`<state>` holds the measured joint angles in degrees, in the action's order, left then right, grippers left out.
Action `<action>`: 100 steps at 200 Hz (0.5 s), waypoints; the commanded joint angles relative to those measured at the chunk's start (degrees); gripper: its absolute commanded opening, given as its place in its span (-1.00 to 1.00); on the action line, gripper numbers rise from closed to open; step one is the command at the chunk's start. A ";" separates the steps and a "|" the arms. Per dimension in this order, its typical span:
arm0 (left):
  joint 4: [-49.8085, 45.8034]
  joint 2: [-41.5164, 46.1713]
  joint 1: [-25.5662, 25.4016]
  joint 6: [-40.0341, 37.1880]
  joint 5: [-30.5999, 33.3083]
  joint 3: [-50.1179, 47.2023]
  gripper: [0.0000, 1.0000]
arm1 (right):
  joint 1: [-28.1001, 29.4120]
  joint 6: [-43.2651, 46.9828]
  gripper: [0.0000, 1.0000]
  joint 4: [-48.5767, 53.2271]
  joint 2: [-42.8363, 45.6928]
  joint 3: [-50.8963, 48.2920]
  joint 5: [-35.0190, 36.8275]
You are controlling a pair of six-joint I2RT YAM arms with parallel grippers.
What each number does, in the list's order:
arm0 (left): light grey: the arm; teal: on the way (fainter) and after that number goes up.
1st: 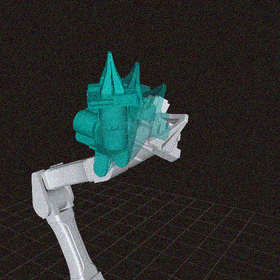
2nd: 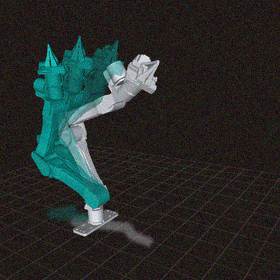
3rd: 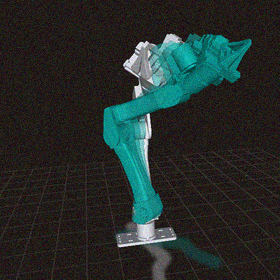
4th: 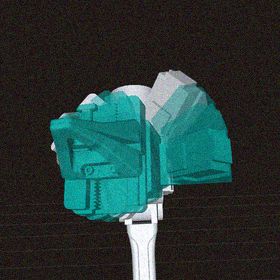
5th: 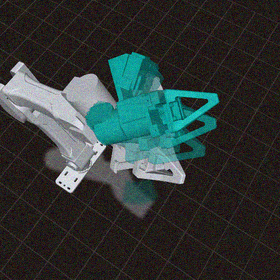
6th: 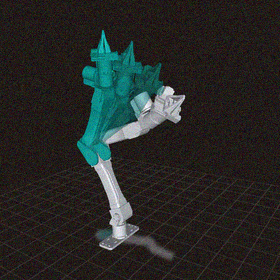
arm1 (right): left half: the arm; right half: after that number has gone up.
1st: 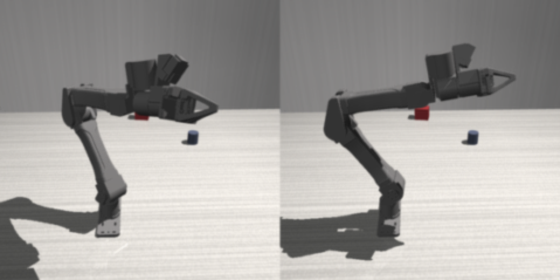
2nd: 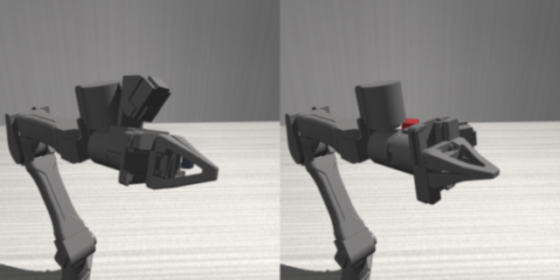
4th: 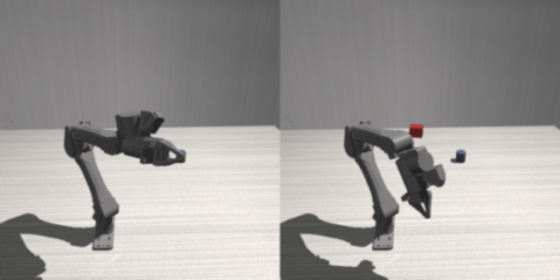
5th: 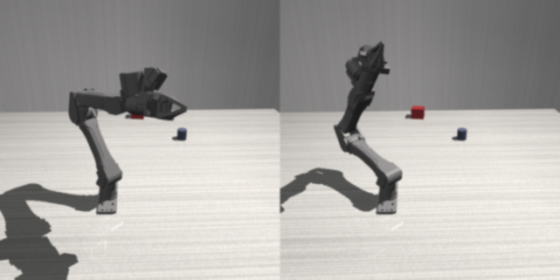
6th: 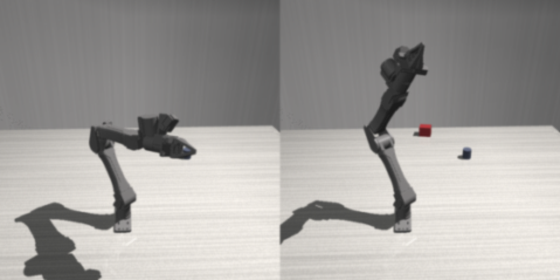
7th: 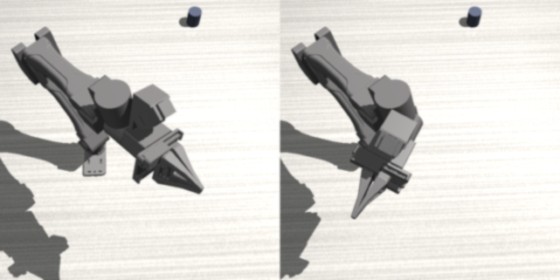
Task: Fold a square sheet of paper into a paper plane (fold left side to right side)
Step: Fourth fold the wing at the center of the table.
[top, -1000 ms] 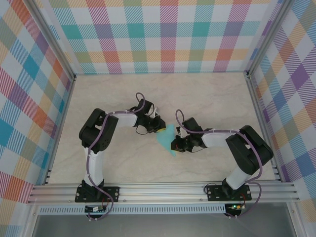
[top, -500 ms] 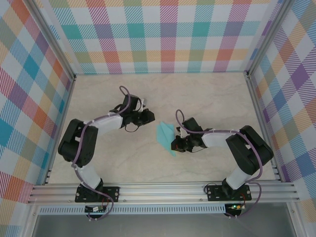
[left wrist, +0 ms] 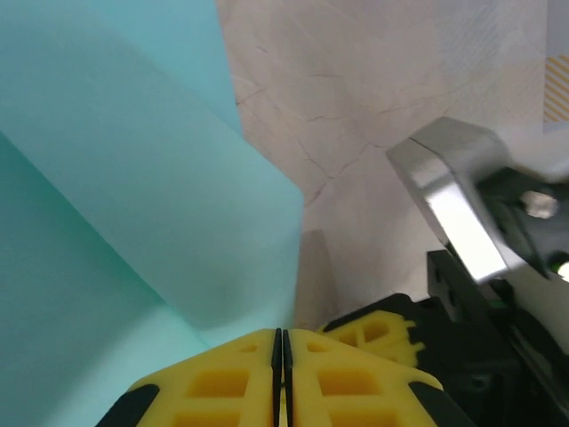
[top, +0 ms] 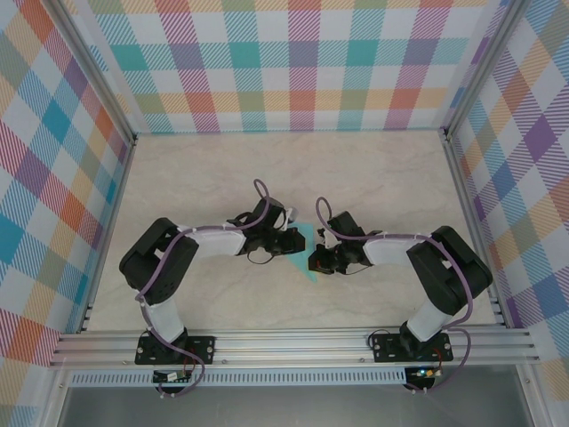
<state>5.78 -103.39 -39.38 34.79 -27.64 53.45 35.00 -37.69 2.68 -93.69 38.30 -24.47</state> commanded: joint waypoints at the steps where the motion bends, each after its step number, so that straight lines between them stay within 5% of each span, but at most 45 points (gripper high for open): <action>1: 2.11 -1.63 -0.90 0.75 -1.24 1.91 -0.77 | 0.36 1.57 -1.00 11.29 -2.98 -2.10 4.25; 100: 2.35 -6.22 -2.44 0.94 -0.44 2.89 -0.79 | 0.35 1.92 -1.00 11.63 -3.51 -2.18 4.59</action>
<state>7.70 -108.03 -41.19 35.64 -28.38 55.44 34.98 -37.01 3.27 -93.97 38.68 -24.56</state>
